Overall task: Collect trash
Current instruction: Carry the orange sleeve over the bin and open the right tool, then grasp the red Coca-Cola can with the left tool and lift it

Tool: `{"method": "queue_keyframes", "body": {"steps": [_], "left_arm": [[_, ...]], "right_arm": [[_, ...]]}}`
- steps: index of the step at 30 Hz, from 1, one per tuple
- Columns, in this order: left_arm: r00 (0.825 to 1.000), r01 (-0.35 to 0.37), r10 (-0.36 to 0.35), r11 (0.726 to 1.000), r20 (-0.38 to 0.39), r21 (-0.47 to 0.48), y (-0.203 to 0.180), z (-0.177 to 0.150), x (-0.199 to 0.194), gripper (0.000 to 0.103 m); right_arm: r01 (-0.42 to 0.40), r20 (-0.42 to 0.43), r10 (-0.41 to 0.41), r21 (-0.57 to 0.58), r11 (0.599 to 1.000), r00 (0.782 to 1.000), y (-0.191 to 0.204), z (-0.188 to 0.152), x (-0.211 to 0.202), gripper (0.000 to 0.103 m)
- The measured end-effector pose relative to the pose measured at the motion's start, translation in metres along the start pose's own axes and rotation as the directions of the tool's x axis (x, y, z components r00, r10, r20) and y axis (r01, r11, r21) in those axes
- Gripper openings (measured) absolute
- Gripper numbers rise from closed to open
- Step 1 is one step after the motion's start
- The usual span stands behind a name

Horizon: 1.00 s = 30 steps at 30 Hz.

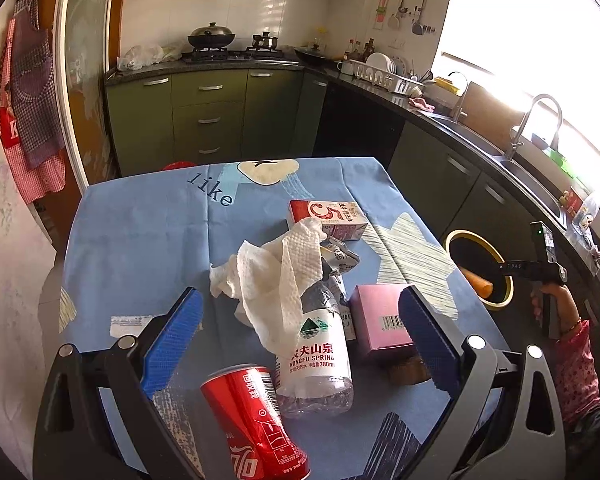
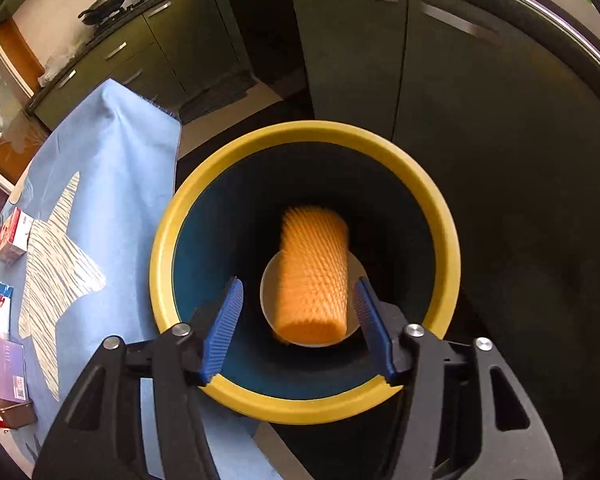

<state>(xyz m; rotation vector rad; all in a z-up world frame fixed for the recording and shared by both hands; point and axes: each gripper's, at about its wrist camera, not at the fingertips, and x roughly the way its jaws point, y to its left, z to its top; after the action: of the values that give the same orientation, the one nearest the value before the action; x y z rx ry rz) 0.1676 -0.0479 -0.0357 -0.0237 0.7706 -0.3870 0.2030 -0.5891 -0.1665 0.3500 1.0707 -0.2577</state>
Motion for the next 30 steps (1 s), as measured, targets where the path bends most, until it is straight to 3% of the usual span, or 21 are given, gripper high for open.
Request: {"method": "queue_keyframes", "body": {"steps": [5, 12, 17, 25, 30], "left_arm": [[0.999, -0.019, 0.018, 1.0, -0.035, -0.003, -0.004, -0.009, 0.006, 0.097], [0.984, -0.12, 0.123, 0.992, -0.127, 0.029, 0.0, -0.031, 0.013, 0.097], [0.949, -0.187, 0.204, 0.978, -0.24, 0.093, 0.001, -0.051, 0.03, 0.097], [0.891, -0.209, 0.259, 0.963, -0.372, 0.17, 0.006, -0.074, 0.05, 0.096], [0.862, -0.206, 0.259, 0.964, -0.435, 0.165, 0.015, -0.077, 0.068, 0.081]], "right_arm": [[-0.024, 0.033, 0.024, -0.01, 1.0, 0.999, 0.005, -0.007, -0.014, 0.058], [-0.07, 0.047, 0.072, -0.055, 0.996, 0.996, 0.021, -0.02, -0.028, 0.062], [-0.098, 0.033, 0.102, -0.091, 0.991, 0.994, 0.037, -0.023, -0.028, 0.062], [-0.124, 0.02, 0.128, -0.134, 0.983, 0.992, 0.05, -0.027, -0.031, 0.063], [-0.125, 0.004, 0.128, -0.155, 0.98, 0.992, 0.057, -0.029, -0.029, 0.063]]}}
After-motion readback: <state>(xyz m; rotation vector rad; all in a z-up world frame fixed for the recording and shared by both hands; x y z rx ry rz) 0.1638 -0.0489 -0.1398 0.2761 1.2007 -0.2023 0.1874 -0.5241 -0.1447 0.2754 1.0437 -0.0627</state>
